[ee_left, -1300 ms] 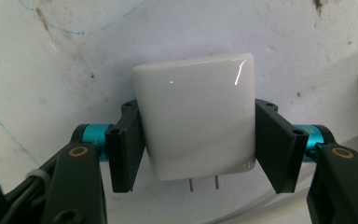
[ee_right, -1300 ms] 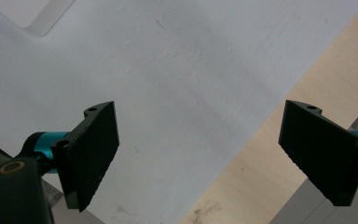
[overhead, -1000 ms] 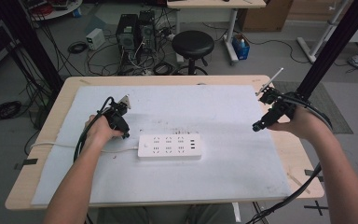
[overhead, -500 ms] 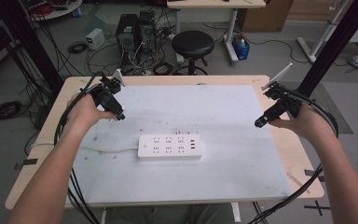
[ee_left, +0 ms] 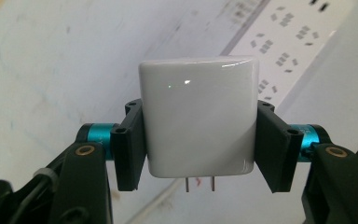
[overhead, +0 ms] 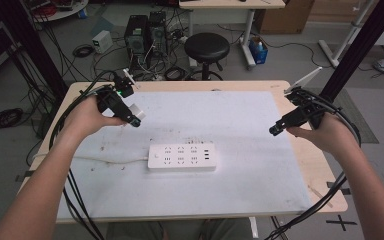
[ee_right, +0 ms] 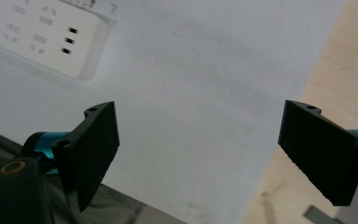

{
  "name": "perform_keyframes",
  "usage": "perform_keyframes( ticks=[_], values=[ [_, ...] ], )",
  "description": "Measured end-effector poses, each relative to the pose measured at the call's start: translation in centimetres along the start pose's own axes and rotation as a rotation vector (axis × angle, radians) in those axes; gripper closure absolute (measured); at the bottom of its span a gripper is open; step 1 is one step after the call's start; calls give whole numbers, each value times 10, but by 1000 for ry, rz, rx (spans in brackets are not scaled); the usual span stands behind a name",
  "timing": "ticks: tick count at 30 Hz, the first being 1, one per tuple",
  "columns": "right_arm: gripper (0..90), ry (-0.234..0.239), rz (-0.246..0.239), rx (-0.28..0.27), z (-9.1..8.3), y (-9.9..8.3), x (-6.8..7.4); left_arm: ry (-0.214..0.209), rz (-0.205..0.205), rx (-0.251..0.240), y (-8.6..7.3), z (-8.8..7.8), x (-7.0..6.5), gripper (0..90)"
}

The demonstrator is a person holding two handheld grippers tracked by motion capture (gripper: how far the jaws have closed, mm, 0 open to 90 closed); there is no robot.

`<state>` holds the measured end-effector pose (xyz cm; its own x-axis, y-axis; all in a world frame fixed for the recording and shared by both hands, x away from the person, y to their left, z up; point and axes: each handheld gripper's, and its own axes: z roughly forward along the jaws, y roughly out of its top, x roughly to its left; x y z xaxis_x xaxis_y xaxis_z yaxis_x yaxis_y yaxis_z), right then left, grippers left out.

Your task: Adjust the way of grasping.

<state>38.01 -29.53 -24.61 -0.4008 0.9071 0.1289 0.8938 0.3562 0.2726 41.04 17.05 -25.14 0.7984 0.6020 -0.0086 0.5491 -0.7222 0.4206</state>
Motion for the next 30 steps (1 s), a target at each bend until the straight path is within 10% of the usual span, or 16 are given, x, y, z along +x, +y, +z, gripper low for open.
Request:
perform_keyframes(
  ticks=[2, 5, 13, 14, 23, 30],
  values=[
    [118, 24, 13, -1, 1, 1, 1, -41, 47, -41, 3, 1, -7, 420],
    [118, 178, 77, -56, 2, 4, 6, -69, 173, -111, 8, 7, -25, 421],
    [119, 350, 184, -144, 2, 9, 11, -78, 288, -226, 25, 21, -53, 421],
    [143, 440, 216, -153, 7, 11, 16, -89, 317, -258, 29, 26, -59, 421],
    [233, 666, 231, -128, 30, 18, 41, -139, 405, -315, 48, 45, -89, 422],
    [312, 749, 211, -92, 41, 25, 60, -158, 489, -352, 66, 59, -112, 423]
  ],
)
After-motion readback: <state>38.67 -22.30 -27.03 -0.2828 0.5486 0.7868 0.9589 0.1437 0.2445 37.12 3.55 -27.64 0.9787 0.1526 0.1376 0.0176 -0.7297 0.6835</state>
